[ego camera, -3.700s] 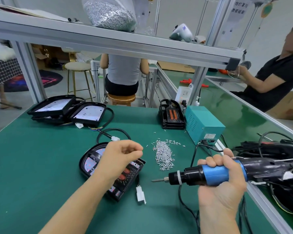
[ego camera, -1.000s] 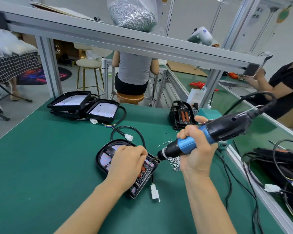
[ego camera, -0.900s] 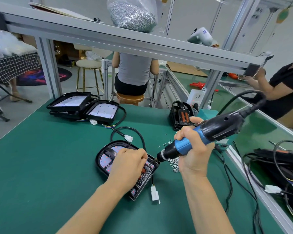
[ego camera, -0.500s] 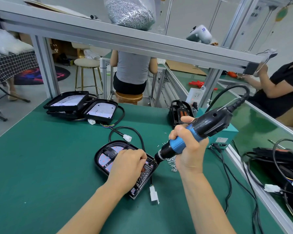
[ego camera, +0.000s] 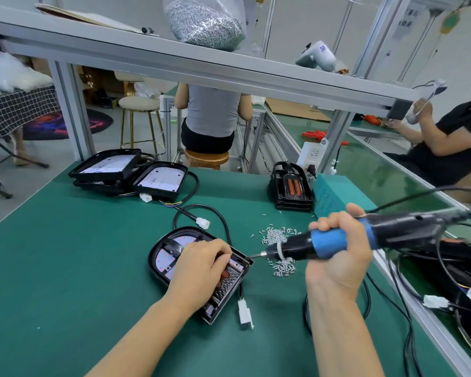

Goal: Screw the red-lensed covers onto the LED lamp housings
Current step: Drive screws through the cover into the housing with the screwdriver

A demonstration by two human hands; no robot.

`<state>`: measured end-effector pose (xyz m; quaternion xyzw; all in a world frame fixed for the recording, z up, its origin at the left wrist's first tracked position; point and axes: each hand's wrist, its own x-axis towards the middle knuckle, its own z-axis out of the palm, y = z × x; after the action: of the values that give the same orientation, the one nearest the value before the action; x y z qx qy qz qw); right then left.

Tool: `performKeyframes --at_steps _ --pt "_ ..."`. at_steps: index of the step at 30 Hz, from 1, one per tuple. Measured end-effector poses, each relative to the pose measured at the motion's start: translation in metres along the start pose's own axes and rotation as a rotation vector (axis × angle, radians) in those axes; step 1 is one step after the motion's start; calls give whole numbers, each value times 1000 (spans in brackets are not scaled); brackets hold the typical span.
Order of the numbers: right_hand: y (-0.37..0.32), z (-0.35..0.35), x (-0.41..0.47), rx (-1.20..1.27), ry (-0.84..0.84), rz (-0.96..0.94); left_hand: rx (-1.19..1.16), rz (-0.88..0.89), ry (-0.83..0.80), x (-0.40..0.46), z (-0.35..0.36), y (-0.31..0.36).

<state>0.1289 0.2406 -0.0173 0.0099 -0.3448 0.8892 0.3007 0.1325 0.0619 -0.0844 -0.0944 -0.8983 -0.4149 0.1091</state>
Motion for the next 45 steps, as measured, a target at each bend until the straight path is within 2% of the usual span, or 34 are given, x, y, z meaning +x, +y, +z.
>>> performKeyframes --at_steps 2,6,13,16,20,26,30,35,45 --pt "-11 -8 0 33 53 -11 -4 12 46 2 0 3" --pt "-26 -22 -3 2 109 -73 220 167 108 20 6 18" --pt "-36 -37 -5 -102 158 -125 721 211 -170 63 45 50" --pt "-36 -41 -4 -104 147 -119 809 232 -291 73 56 57" --pt "-39 -43 1 -104 157 -121 848 211 -335 83 70 52" --pt "-44 -48 8 -88 161 -119 726 83 -330 90 81 45" --pt "-42 -50 10 -91 159 -110 658 143 -390 89 82 43" --pt "-38 -50 8 -100 145 -88 686 218 -466 86 83 43" --pt "-37 -43 6 -93 128 -93 739 290 -459 82 82 47"
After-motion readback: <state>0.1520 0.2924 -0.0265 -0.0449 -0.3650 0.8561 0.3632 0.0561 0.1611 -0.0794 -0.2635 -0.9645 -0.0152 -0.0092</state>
